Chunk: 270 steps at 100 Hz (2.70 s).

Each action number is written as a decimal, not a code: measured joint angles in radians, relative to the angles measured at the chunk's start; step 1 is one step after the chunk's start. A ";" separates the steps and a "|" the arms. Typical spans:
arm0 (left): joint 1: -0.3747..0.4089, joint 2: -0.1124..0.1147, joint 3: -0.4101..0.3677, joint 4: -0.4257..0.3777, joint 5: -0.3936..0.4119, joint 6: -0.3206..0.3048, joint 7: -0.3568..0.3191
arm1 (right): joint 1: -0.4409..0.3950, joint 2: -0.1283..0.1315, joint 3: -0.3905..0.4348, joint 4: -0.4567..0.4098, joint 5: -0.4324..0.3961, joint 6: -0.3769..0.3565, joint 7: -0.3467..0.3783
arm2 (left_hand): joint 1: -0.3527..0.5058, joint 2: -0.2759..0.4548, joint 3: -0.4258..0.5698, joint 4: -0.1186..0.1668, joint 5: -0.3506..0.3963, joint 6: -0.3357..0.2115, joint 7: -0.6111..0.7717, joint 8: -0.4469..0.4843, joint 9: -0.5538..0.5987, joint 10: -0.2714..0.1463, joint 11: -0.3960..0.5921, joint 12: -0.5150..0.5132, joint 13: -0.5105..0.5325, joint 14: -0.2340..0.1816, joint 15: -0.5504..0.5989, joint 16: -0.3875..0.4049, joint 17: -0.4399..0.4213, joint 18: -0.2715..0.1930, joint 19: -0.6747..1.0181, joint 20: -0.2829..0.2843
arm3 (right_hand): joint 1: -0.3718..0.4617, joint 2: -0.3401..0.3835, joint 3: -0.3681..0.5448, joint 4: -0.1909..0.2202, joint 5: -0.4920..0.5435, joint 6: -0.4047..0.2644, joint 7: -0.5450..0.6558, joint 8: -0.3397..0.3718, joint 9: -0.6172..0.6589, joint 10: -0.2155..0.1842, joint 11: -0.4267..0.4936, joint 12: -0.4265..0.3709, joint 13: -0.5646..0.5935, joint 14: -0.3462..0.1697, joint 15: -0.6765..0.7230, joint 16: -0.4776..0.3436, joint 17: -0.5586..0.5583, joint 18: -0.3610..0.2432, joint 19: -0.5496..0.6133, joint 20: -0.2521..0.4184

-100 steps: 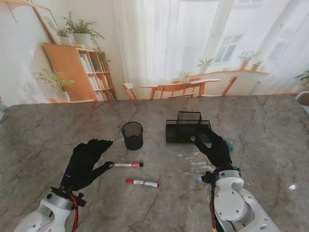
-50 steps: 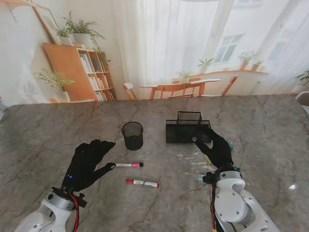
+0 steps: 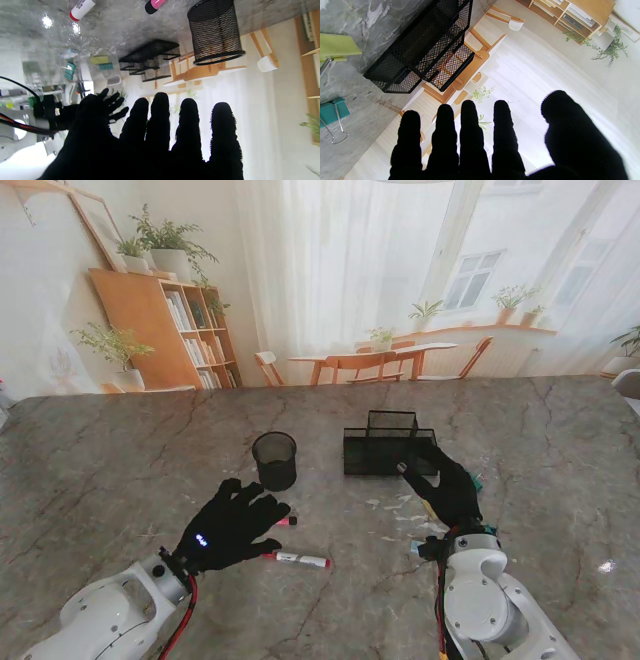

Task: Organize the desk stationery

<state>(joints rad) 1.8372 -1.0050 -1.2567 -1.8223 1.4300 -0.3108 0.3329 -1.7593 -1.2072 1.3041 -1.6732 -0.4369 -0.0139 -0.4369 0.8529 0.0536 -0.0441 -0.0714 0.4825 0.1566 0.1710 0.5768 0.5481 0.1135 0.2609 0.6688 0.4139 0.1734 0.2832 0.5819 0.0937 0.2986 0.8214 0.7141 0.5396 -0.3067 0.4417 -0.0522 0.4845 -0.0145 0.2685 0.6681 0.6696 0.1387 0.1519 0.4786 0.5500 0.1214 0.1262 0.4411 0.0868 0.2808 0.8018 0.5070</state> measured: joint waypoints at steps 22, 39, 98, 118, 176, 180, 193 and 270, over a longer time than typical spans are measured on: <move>-0.110 0.013 0.116 0.057 0.037 0.071 -0.054 | 0.000 -0.003 0.000 0.000 0.002 0.003 -0.011 | 0.004 -0.063 0.000 0.000 0.028 0.015 0.040 0.050 0.009 0.009 0.097 0.048 0.000 0.008 0.094 0.054 0.026 -0.036 0.087 0.000 | 0.000 0.012 0.000 0.000 0.001 0.001 0.001 0.000 0.012 0.005 0.000 0.003 0.000 0.001 0.000 0.000 0.000 0.000 0.010 0.000; -0.175 0.018 0.180 0.103 0.051 0.101 -0.103 | -0.001 -0.004 0.001 -0.004 0.006 0.009 -0.016 | 0.024 -0.074 0.001 0.000 0.038 0.017 0.068 0.090 0.009 0.009 0.147 0.050 0.000 0.019 0.146 0.068 0.035 -0.061 0.123 0.000 | 0.000 0.012 0.000 0.000 0.001 0.001 0.001 0.000 0.013 0.005 0.000 0.004 0.000 0.001 0.000 0.000 0.000 0.001 0.012 0.000; -0.316 0.029 0.288 0.209 0.069 0.146 -0.229 | 0.000 -0.007 -0.002 -0.008 0.038 0.013 -0.010 | 0.060 -0.075 0.005 0.000 0.065 0.039 0.093 0.126 0.009 0.027 0.222 0.071 -0.001 0.047 0.225 0.083 0.035 -0.074 0.189 -0.001 | 0.000 0.016 -0.001 0.000 0.016 0.009 0.003 0.000 0.023 0.010 0.000 0.004 0.000 0.001 0.001 0.002 0.000 0.010 0.020 0.000; -0.376 0.031 0.340 0.268 0.046 0.156 -0.240 | 0.006 -0.007 -0.005 -0.005 0.042 0.012 -0.004 | 0.060 -0.075 0.005 0.000 0.065 0.039 0.120 0.128 0.009 0.027 0.248 0.078 -0.001 0.055 0.252 0.085 0.035 -0.085 0.202 -0.001 | 0.000 0.026 -0.002 0.000 0.025 0.009 0.003 0.000 0.023 0.014 0.000 0.004 0.000 0.002 0.001 0.002 0.000 0.010 0.020 0.000; -0.533 0.031 0.523 0.414 -0.060 0.255 -0.230 | 0.019 -0.009 -0.015 0.004 0.065 0.003 -0.001 | 0.099 -0.095 0.020 0.000 0.062 0.063 0.244 0.196 0.006 0.036 0.341 0.107 -0.001 0.068 0.337 0.111 0.023 -0.097 0.266 -0.013 | 0.000 0.037 -0.019 0.000 0.026 0.010 0.003 0.000 0.023 0.016 0.000 0.006 0.007 0.011 0.001 0.004 0.000 0.010 0.021 0.000; -0.539 0.030 0.533 0.416 -0.066 0.261 -0.230 | 0.019 -0.010 -0.015 0.004 0.066 0.003 -0.002 | 0.111 -0.095 0.020 0.001 0.061 0.068 0.264 0.204 0.006 0.041 0.353 0.111 -0.001 0.068 0.345 0.113 0.023 -0.097 0.274 -0.013 | 0.000 0.037 -0.019 0.000 0.026 0.010 0.003 0.000 0.023 0.016 0.000 0.006 0.007 0.011 0.001 0.004 0.000 0.010 0.021 0.000; -0.553 0.029 0.551 0.421 -0.078 0.269 -0.234 | 0.019 -0.012 -0.015 0.004 0.068 0.003 -0.011 | 0.158 -0.114 0.037 0.014 0.053 0.073 0.341 0.261 0.010 0.044 0.401 0.129 -0.001 0.068 0.381 0.132 0.024 -0.097 0.291 -0.013 | 0.000 0.037 -0.019 0.000 0.026 0.010 0.003 0.000 0.024 0.017 0.000 0.015 0.007 0.012 0.001 0.004 0.000 0.010 0.021 0.000; -0.567 0.023 0.568 0.444 -0.137 0.227 -0.189 | -0.003 -0.023 0.004 -0.008 0.074 -0.008 -0.058 | 0.301 -0.233 0.102 0.014 0.101 0.082 0.658 0.178 0.133 0.048 0.498 0.371 0.063 0.058 0.458 0.187 0.029 -0.121 0.326 0.028 | 0.001 0.064 -0.031 0.000 0.038 0.021 0.015 0.000 0.036 0.030 0.000 0.016 0.017 0.015 0.001 0.005 0.000 0.022 0.031 0.000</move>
<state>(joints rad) 1.2706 -0.9818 -0.6883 -1.3786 1.2934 -0.0834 0.1443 -1.7618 -1.2305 1.3077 -1.6814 -0.3628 -0.0222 -0.4947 1.1540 -0.1796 0.0582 -0.0572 0.5831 0.2382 0.8288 0.7546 0.6808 0.1619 0.7591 1.0400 0.4770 0.2310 0.7413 0.7690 0.1230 0.1774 1.1476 0.7424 0.5402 -0.2426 0.4112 -0.0522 0.5225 0.0068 0.2830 0.6681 0.7058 0.1688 0.1522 0.4942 0.5672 0.1364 0.1273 0.4460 0.0871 0.3032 0.8333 0.5071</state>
